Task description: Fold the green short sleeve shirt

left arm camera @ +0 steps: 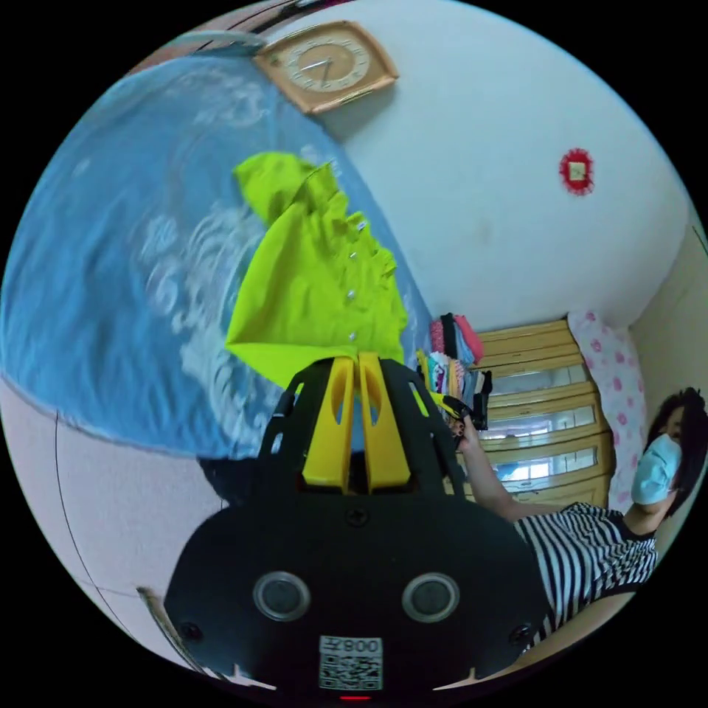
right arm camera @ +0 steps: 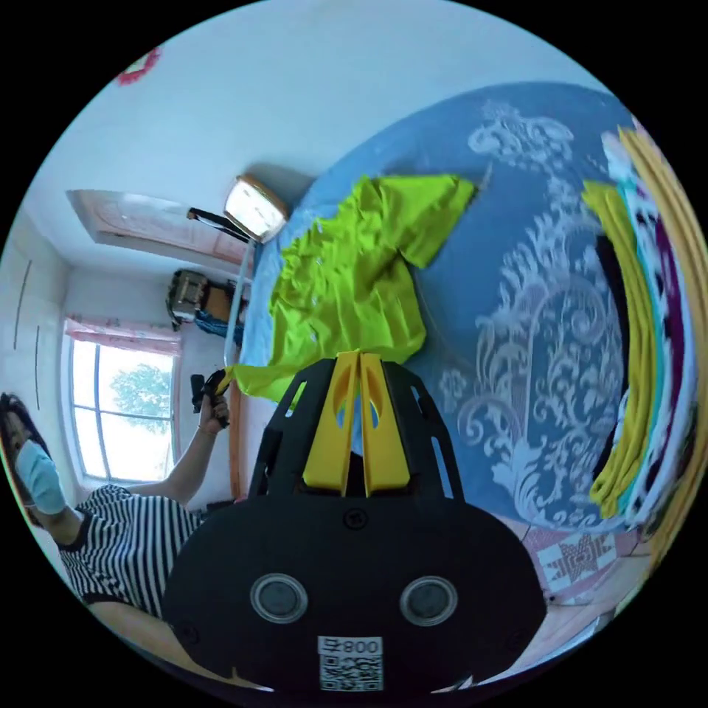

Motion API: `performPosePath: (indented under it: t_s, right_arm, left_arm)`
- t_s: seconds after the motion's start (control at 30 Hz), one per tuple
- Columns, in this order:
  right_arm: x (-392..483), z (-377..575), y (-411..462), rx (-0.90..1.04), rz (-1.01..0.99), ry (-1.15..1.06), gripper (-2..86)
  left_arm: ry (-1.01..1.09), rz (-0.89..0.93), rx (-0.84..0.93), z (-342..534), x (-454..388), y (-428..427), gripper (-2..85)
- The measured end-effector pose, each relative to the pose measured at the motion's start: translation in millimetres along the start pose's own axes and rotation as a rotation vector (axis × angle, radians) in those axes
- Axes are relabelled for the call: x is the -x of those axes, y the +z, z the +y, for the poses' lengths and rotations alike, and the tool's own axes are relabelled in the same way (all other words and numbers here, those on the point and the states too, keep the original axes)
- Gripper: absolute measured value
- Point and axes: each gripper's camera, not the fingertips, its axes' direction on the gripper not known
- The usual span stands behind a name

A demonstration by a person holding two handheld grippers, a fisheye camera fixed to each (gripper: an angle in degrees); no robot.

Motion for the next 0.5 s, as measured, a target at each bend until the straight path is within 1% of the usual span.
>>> performPosePath:
  t_s: [0.03,0.1,0.17,0.2,0.3,0.4,0.43,0.5]
  right_arm:
    - [10,-13,-16,-0.052,-0.023,-0.038,0.2]
    - [32,-28,-45,-0.133,-0.055,-0.123,0.2]
    - [67,-31,-80,-0.207,-0.021,-0.239,0.2]
    - [75,-28,-87,-0.22,-0.011,-0.266,0.2]
    - [96,4,-100,-0.254,0.033,-0.346,0.2]
    - [83,49,-87,-0.245,0.045,-0.331,0.2]
    - [69,66,-76,-0.229,0.04,-0.293,0.2]
    - [41,88,-56,-0.199,-0.008,-0.212,0.2]
  left_arm:
    - [0.027,0.013,-0.009,-10,-6,-5,1.4]
    - [0.169,0.029,-0.06,-44,-45,-32,1.4]
    - [0.292,0.03,-0.077,-59,-81,-53,1.5]
    - [0.36,0.026,-0.081,-61,-101,-67,1.5]
    - [0.456,0.029,-0.075,-41,-127,-95,1.4]
    - [0.448,0.009,-0.039,-5,-114,-110,1.4]
    - [0.436,0.004,-0.029,2,-108,-111,1.4]
    - [0.344,-0.002,0.052,30,-72,-105,1.3]
